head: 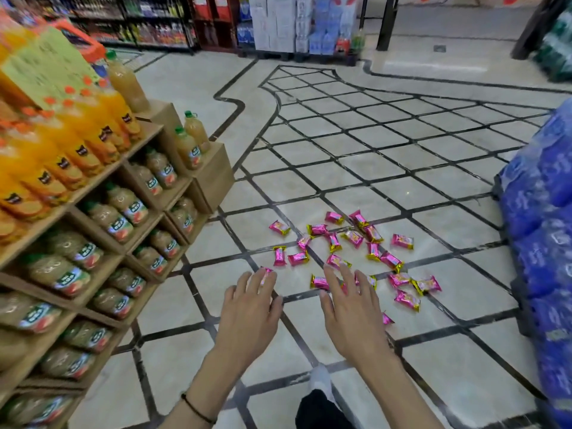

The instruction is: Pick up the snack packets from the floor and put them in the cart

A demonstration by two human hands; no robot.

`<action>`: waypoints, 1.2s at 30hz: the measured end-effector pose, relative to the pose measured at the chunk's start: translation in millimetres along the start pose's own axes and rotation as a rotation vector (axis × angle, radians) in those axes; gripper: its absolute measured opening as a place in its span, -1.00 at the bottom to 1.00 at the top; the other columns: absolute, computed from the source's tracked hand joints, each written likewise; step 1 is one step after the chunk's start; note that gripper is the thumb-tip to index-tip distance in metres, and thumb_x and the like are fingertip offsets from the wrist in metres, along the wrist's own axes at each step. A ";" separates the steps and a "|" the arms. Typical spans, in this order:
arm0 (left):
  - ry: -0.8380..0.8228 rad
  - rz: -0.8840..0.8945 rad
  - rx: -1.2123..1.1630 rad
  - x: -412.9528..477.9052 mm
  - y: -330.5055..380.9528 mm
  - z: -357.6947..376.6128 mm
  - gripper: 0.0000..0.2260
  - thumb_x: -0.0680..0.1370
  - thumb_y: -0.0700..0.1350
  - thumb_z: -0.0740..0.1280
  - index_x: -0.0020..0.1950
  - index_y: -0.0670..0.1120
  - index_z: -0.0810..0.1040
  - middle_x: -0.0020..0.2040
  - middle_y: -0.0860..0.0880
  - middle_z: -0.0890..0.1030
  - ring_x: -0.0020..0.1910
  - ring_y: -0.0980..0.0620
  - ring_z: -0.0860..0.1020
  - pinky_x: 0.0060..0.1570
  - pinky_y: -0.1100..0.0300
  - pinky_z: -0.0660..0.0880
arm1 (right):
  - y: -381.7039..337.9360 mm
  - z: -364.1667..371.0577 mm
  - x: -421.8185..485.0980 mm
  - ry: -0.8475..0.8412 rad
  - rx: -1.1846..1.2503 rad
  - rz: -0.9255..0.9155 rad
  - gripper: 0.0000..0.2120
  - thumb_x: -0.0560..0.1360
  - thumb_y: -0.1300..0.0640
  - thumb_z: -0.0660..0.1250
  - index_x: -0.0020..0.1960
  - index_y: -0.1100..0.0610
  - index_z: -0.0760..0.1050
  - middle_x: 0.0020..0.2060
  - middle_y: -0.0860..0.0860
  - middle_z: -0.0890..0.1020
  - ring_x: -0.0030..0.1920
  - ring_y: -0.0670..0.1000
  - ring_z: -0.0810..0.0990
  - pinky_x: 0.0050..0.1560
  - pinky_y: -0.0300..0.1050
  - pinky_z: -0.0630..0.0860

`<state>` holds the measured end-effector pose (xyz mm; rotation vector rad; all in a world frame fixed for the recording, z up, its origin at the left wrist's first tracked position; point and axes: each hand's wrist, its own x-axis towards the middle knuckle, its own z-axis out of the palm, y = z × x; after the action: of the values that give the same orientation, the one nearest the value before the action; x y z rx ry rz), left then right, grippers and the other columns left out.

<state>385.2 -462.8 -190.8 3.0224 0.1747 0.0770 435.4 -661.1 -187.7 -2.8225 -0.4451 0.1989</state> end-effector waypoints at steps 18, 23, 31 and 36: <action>-0.068 -0.074 -0.066 249.7 -77.1 44.3 -0.55 0.58 0.04 0.39 0.43 -0.08 0.47 0.43 -0.07 0.51 0.42 -0.17 0.44 0.27 -0.12 0.45 | 2.8 23.0 266.3 -0.077 -0.083 -0.021 -0.50 0.65 -0.12 -0.08 0.54 -0.01 0.23 0.48 0.06 0.38 0.49 0.26 0.29 0.29 0.29 0.43; -0.115 -0.032 -0.191 316.3 -123.7 80.5 -0.54 0.57 -0.01 0.40 0.44 -0.04 0.41 0.41 -0.04 0.49 0.39 -0.16 0.43 0.23 -0.10 0.47 | -4.3 47.2 337.7 -0.070 -0.072 0.038 -0.52 0.68 -0.12 -0.13 0.52 -0.02 0.24 0.48 0.02 0.36 0.48 0.23 0.27 0.24 0.27 0.46; -0.230 0.006 -0.283 406.2 -176.4 180.5 -0.57 0.66 -0.04 0.24 0.52 -0.07 0.38 0.50 -0.04 0.42 0.42 -0.13 0.37 0.32 -0.09 0.42 | 5.4 140.5 438.1 -0.172 -0.085 0.029 -0.53 0.67 -0.10 -0.02 0.54 -0.03 0.27 0.45 0.05 0.41 0.43 0.22 0.35 0.20 0.24 0.47; -0.333 0.082 -0.230 431.2 -194.1 295.0 -0.58 0.61 -0.02 0.21 0.46 -0.09 0.43 0.44 -0.10 0.47 0.33 -0.18 0.45 0.14 -0.11 0.51 | 43.4 271.1 481.1 -0.284 -0.204 -0.039 -0.52 0.64 -0.03 0.04 0.53 0.03 0.27 0.41 0.14 0.43 0.41 0.29 0.35 0.17 0.27 0.45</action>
<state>808.2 -252.9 -486.9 2.7598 0.0099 -0.3711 853.5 -479.7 -502.6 -2.9913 -0.6115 0.5819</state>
